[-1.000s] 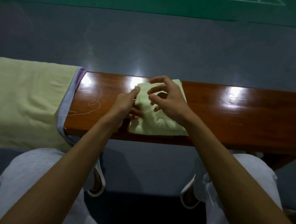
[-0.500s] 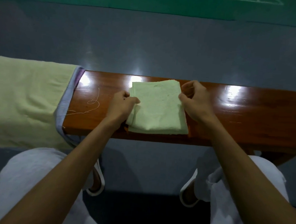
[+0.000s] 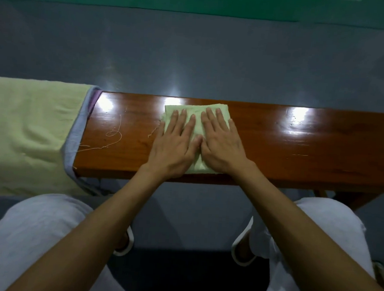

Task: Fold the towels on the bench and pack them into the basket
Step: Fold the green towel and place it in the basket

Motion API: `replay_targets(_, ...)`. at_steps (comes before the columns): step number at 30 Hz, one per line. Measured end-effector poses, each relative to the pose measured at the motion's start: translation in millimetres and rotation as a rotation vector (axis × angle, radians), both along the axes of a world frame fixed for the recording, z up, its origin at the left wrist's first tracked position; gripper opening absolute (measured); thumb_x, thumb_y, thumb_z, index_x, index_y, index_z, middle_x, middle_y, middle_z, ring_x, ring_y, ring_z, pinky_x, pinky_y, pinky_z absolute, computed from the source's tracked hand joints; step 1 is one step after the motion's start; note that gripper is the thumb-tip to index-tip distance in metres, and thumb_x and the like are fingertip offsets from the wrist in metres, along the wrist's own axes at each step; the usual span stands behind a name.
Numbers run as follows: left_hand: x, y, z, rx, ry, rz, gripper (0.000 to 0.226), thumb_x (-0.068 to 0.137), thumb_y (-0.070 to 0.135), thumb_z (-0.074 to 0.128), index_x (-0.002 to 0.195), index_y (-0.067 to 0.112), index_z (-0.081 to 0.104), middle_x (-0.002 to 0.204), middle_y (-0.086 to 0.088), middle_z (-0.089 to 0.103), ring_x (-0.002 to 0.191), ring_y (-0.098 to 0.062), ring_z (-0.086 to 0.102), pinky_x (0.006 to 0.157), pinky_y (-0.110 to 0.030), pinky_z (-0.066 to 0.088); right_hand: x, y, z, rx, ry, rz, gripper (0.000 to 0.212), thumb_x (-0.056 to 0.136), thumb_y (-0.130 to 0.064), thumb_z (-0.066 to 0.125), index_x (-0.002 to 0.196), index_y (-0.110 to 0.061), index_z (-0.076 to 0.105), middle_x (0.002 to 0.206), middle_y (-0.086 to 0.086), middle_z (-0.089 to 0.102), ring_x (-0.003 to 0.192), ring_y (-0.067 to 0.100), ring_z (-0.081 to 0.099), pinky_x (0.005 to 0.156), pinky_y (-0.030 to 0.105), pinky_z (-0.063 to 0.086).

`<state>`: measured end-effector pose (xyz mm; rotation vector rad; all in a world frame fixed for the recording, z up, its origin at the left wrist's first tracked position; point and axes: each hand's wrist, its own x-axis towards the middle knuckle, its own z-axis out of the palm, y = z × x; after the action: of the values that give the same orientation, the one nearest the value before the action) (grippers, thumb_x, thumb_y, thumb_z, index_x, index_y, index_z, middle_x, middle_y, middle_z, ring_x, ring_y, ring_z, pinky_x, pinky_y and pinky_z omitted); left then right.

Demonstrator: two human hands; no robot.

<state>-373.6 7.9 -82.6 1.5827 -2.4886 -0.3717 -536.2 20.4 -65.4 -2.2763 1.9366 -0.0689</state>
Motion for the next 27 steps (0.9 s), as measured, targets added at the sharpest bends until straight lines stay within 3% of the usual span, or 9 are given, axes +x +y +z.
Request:
replay_targets(8,10.8,-7.6,-3.3,0.005,-0.077,0.105,0.103,0.090,0.087,0.000,0.162,0.015,-0.014,0.169,-0.005,-0.021,0.155,-0.019,-0.023,0.127,-0.051,-0.008,-16.8,-1.7,-4.6,0.009,-0.013,-0.093,0.087,0.100,-0.070,0.013,0.162,-0.014,-0.012,0.169,0.004,-0.019,0.155,0.022,-0.021,0.127,0.049,-0.003)
replay_targets(21,17.6,-7.3,-2.3,0.020,0.024,0.064,0.099,0.091,0.083,0.000,0.163,0.015,-0.010,0.171,-0.003,-0.017,0.156,-0.018,-0.021,0.127,-0.050,-0.008,-25.7,-5.1,-11.1,0.002,-0.186,-0.161,0.080,0.103,-0.063,0.020,0.162,-0.019,-0.010,0.170,-0.001,-0.017,0.156,0.024,-0.015,0.126,0.057,-0.003)
replay_targets(24,24.3,1.2,5.3,-0.031,0.214,0.047,0.089,0.100,0.072,0.027,0.164,0.013,0.006,0.172,-0.006,0.005,0.159,-0.022,0.001,0.128,-0.049,0.003,-33.4,-3.2,-2.4,-0.142,-0.333,-0.236,0.081,0.102,-0.058,0.038,0.163,-0.016,0.006,0.172,0.004,-0.001,0.158,0.027,0.002,0.126,0.053,0.005)
replay_targets(27,36.0,7.4,19.1,-0.126,0.414,0.060,0.063,0.096,0.044,0.055,0.148,0.011,0.039,0.148,-0.010,0.041,0.134,-0.022,0.041,0.113,-0.048,0.041,-48.2,7.5,16.0,-0.350,-0.450,-0.219,0.068,0.093,-0.047,0.058,0.148,-0.011,0.040,0.155,0.011,0.040,0.140,0.027,0.040,0.115,0.045,0.035)
